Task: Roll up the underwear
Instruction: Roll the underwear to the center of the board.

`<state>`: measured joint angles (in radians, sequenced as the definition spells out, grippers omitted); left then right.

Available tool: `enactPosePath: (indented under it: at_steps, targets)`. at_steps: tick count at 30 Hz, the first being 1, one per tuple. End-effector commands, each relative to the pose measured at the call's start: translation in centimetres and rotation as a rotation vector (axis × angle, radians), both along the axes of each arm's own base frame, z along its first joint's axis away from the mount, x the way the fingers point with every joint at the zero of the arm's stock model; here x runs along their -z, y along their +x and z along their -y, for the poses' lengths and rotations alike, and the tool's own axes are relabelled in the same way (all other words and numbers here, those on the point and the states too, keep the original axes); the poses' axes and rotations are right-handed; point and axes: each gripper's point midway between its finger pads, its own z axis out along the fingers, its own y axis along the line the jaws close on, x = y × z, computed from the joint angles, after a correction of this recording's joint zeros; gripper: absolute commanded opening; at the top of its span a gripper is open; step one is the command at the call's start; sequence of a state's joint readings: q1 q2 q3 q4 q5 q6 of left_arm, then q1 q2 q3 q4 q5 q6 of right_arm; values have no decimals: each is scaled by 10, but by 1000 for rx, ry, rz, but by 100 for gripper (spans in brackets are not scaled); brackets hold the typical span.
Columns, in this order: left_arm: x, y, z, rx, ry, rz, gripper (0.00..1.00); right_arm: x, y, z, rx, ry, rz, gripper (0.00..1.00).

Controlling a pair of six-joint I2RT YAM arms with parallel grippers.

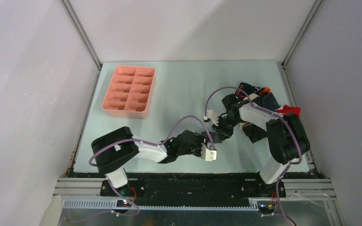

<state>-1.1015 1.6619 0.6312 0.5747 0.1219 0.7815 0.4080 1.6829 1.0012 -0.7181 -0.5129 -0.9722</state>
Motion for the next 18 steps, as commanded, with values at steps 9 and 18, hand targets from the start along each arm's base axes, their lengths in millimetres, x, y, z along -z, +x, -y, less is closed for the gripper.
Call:
enactPosePath:
  at_steps: [9, 18]
  targets:
    - [15, 28, 25, 67, 149, 290, 55, 3, -22, 13, 151, -50, -361, 0]
    - [43, 34, 26, 122, 316, 362, 53, -13, -31, -1, 250, 51, -653, 0]
